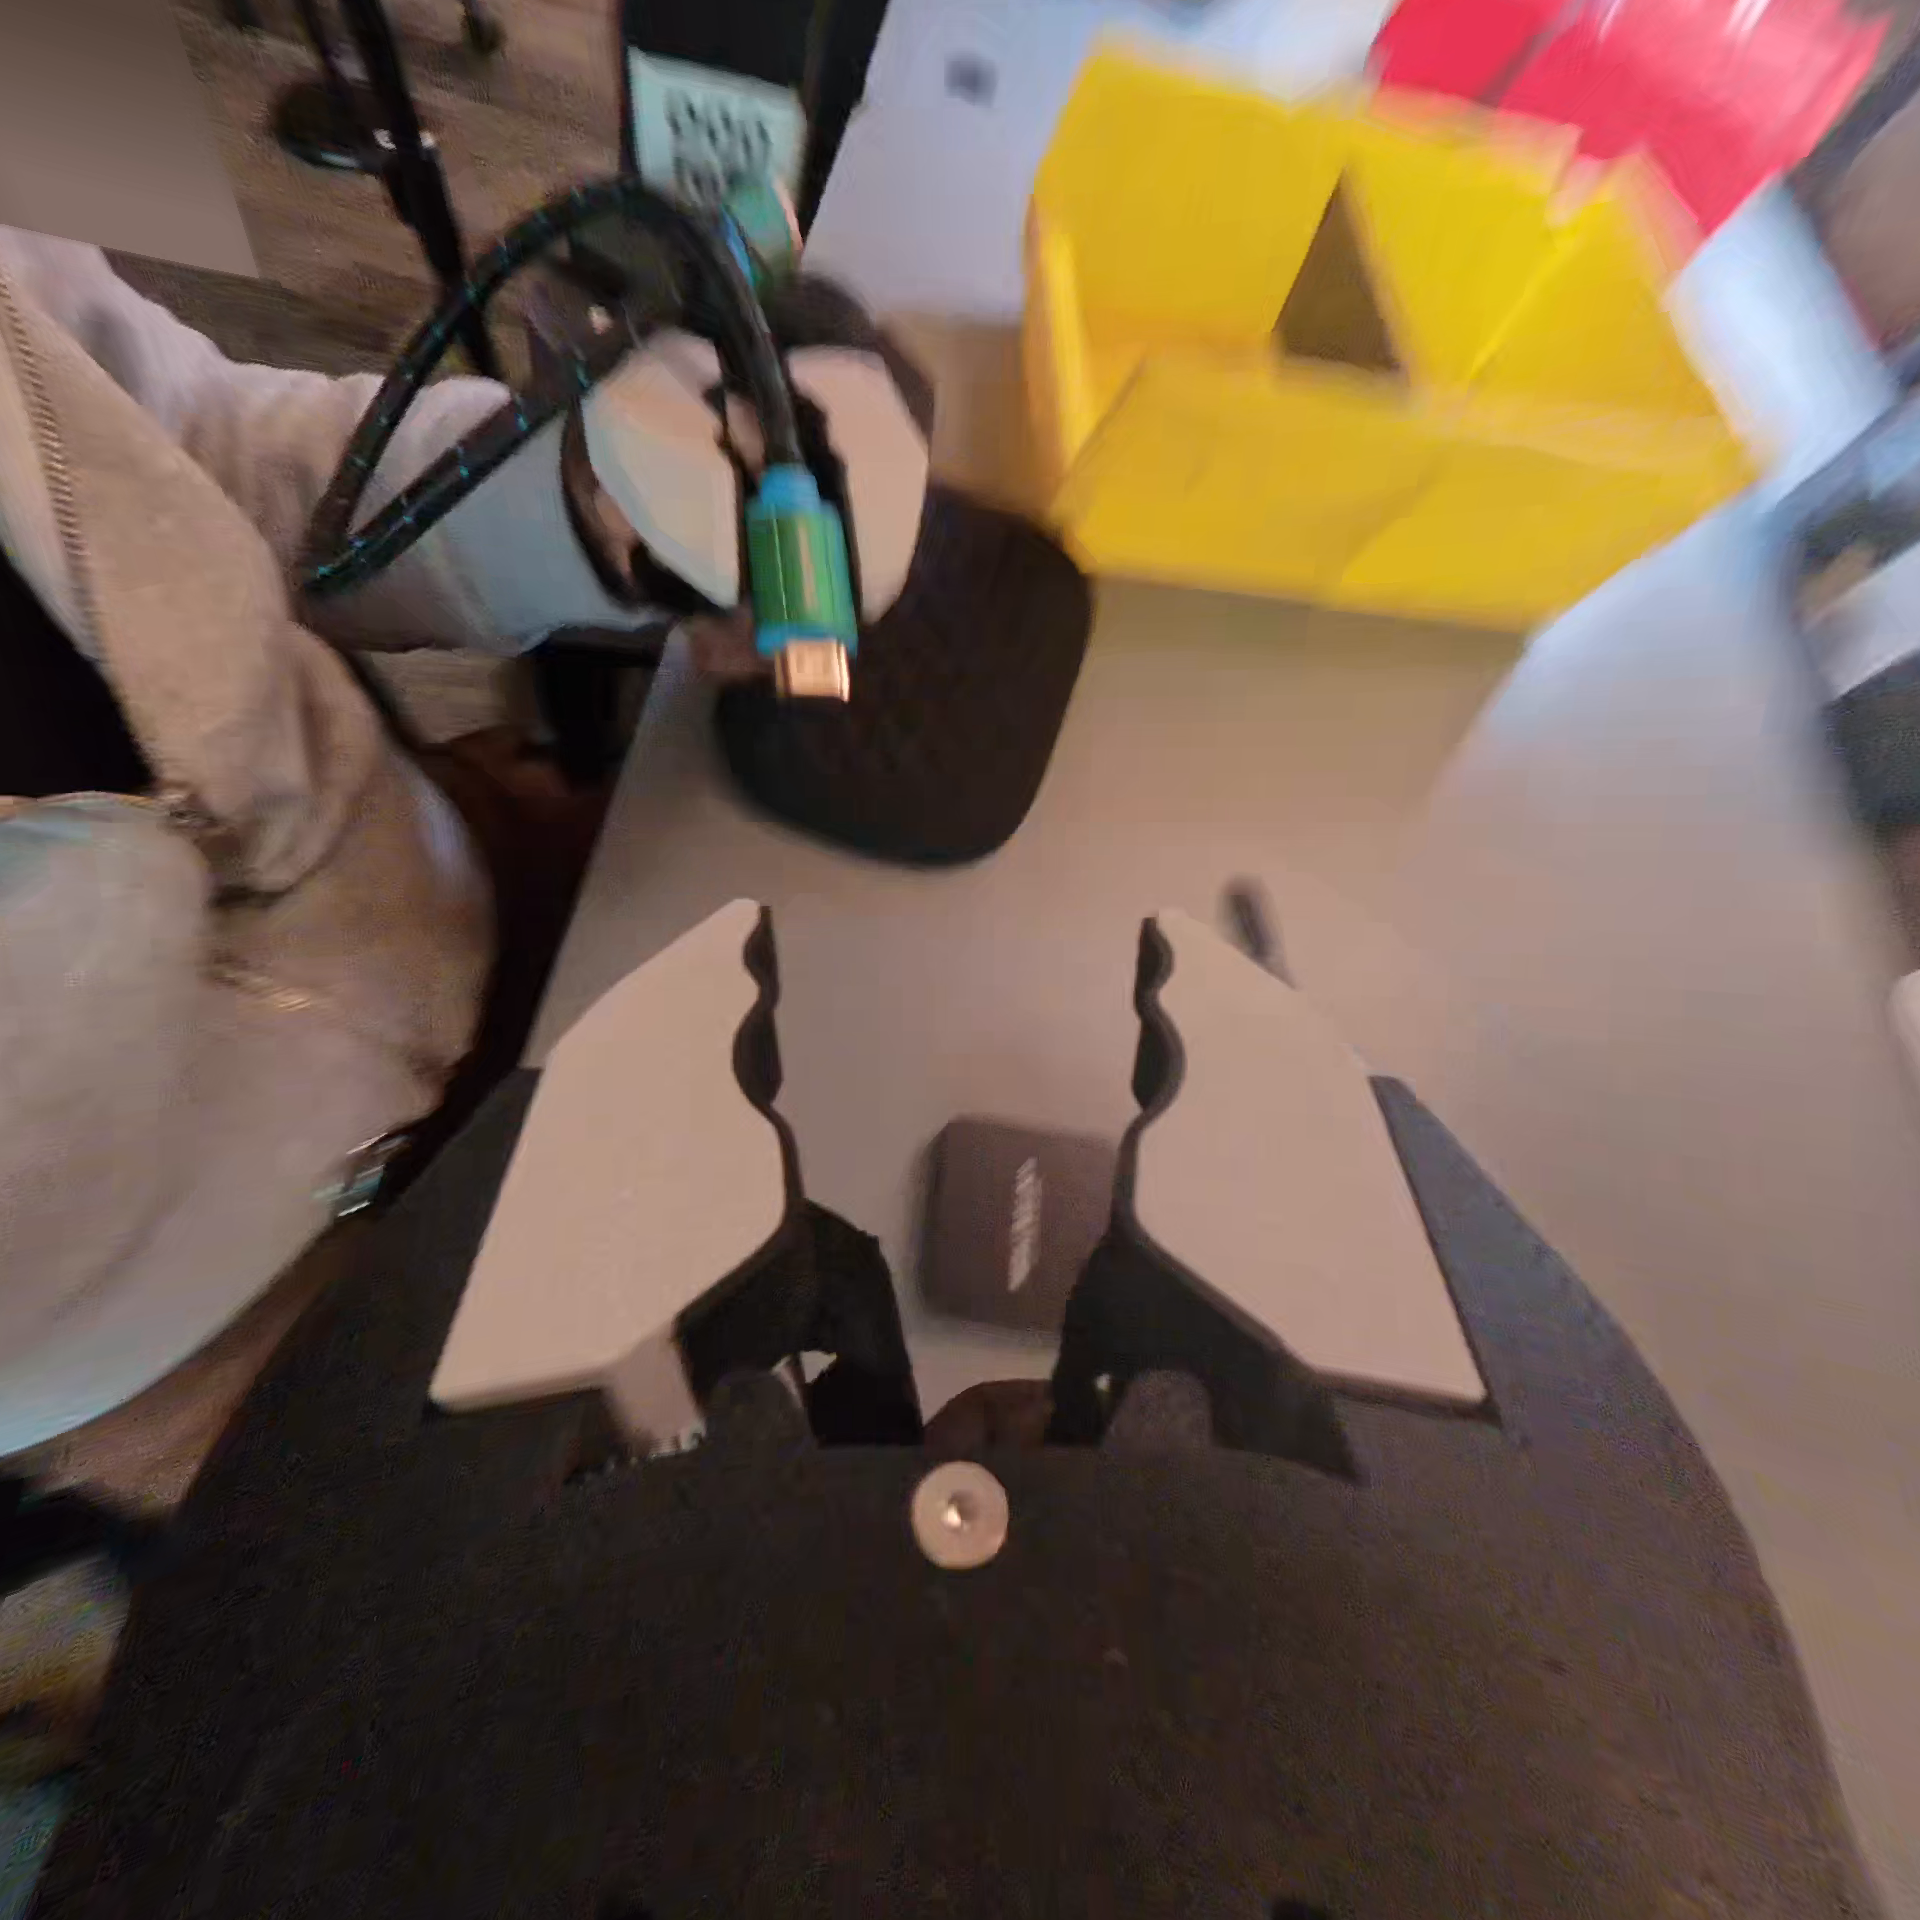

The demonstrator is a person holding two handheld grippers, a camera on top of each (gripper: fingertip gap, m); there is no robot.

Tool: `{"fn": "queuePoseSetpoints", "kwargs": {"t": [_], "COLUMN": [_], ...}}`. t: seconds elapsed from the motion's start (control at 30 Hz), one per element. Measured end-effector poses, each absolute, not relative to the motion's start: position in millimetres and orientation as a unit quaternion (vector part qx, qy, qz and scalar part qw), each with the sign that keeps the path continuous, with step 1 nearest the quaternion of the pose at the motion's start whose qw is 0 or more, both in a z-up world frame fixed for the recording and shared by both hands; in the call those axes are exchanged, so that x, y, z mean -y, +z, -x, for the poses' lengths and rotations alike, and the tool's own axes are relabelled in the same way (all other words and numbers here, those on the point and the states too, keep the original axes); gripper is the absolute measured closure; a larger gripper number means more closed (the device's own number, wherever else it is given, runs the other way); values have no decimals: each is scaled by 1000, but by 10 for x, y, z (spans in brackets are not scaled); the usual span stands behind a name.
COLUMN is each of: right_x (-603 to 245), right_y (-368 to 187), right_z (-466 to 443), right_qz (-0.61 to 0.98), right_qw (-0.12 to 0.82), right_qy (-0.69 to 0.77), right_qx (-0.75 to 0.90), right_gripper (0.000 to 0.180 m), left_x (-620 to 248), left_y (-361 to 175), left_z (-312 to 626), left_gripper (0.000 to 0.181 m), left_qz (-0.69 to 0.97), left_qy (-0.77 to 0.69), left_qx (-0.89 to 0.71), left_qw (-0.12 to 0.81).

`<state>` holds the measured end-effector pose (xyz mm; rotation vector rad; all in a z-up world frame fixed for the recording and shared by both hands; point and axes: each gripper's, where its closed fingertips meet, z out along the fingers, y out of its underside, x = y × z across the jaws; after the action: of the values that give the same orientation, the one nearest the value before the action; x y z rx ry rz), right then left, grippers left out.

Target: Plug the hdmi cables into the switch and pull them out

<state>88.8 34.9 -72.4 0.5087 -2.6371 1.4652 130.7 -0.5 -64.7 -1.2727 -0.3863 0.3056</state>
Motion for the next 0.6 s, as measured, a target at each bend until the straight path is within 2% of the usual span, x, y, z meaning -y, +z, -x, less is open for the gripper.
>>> {"fn": "queuePoseSetpoints", "kwargs": {"t": [0.03,0.1,0.23,0.43,0.6], "right_x": [-402,-500,-649,-730,-655], "right_y": [-887,-1263,-1855,-2097,-2120], "right_z": [-824,-641,-363,-291,-240], "right_qz": [-133,-83,-20,28,37], "right_qw": [-11,-47,-26,7,24], "right_qy": [451,392,310,295,362], "right_qx": [882,915,950,955,931], "right_gripper": [108,99,94,88,109], "left_x": [37,58,105,128,137], "left_y": [-697,-706,-678,-677,-678], "left_z": [-1269,-1279,-1276,-1273,-1262], "left_gripper": [161,161,161,161,161], "left_qz": [597,592,575,568,566], "left_qy": [159,154,148,141,141], "left_qx": [182,175,176,177,181], "left_qw": [765,772,785,791,792]}}
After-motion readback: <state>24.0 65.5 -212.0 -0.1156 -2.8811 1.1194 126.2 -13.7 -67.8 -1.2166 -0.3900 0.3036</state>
